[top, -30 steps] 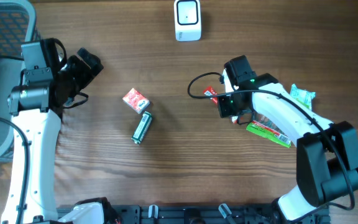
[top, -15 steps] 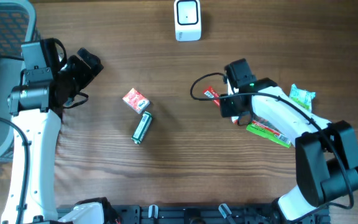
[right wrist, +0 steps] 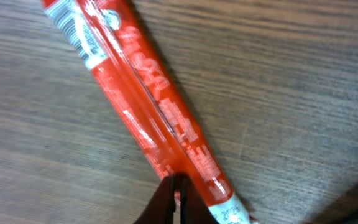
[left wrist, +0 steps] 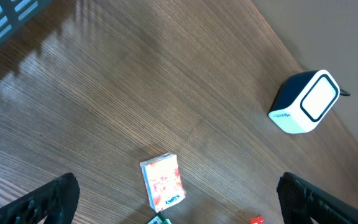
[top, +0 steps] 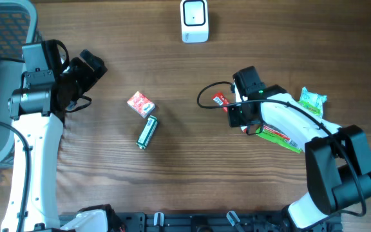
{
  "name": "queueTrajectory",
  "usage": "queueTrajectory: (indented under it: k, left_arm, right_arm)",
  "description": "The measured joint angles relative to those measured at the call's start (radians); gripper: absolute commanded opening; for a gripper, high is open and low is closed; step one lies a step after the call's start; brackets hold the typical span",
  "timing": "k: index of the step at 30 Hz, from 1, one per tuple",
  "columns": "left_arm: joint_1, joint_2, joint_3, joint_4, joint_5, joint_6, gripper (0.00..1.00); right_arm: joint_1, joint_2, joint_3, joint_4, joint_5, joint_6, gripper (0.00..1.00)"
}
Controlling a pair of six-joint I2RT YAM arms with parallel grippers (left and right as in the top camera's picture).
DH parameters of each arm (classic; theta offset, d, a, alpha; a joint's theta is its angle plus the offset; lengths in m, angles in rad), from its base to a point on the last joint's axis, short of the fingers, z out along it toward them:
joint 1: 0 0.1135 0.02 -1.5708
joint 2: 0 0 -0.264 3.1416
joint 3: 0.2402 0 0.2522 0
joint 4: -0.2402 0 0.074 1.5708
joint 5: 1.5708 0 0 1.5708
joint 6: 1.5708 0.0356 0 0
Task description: Scan the item barcode
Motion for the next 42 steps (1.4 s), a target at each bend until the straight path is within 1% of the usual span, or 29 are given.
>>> queueTrajectory:
  k: [1,4,8,11,14,21,23,25,28,30,34,38,42]
  left_arm:
    - [0.0,0.0,0.0,0.0,0.0,0.0,1.0]
    - [0.0,0.0,0.0,0.0,0.0,0.0,1.0]
    - [0.0,0.0,0.0,0.0,0.0,0.0,1.0]
    - [0.0,0.0,0.0,0.0,0.0,0.0,1.0]
    - [0.0,0.0,0.0,0.0,0.0,0.0,1.0]
    - [0.0,0.0,0.0,0.0,0.0,0.0,1.0]
    - [0.0,0.0,0.0,0.0,0.0,0.0,1.0]
    - [0.0,0.0,0.0,0.0,0.0,0.0,1.0]
    - [0.0,0.0,0.0,0.0,0.0,0.0,1.0]
    - [0.0,0.0,0.0,0.0,0.0,0.0,1.0]
    - [0.0,0.0,0.0,0.0,0.0,0.0,1.0]
    - [0.0,0.0,0.0,0.0,0.0,0.0,1.0]
    - [0.0,0.0,0.0,0.0,0.0,0.0,1.0]
  right_arm:
    - [0.0,0.0,0.013,-0.008,-0.008,-0.004,0.14]
    - [0.0,0.0,0.031,-0.026,-0.012,-0.011,0.16]
    - [0.0,0.0,0.032,-0.092,0.006,-0.012,0.16]
    - [0.0,0.0,0.032,-0.115,0.016,-0.012,0.14]
    - [0.0,0.0,0.031,-0.109,0.019,-0.01,0.08]
    - [0.0,0.0,-0.021,-0.04,0.011,-0.006,0.08]
    - [0.0,0.0,-0.023,-0.036,0.001,-0.007,0.12]
    - [-0.001,0.0,-0.023,-0.037,-0.018,-0.011,0.22]
    - [-0.001,0.0,-0.013,-0.065,-0.077,-0.037,0.33]
    - [-0.001,0.0,0.021,-0.109,-0.098,-0.062,0.38]
    - [-0.001,-0.002,0.103,-0.169,-0.085,-0.103,0.41]
    - [-0.001,-0.004,0.114,-0.174,-0.017,-0.123,0.44]
    - [-0.001,-0.004,0.114,-0.18,0.036,-0.199,0.43]
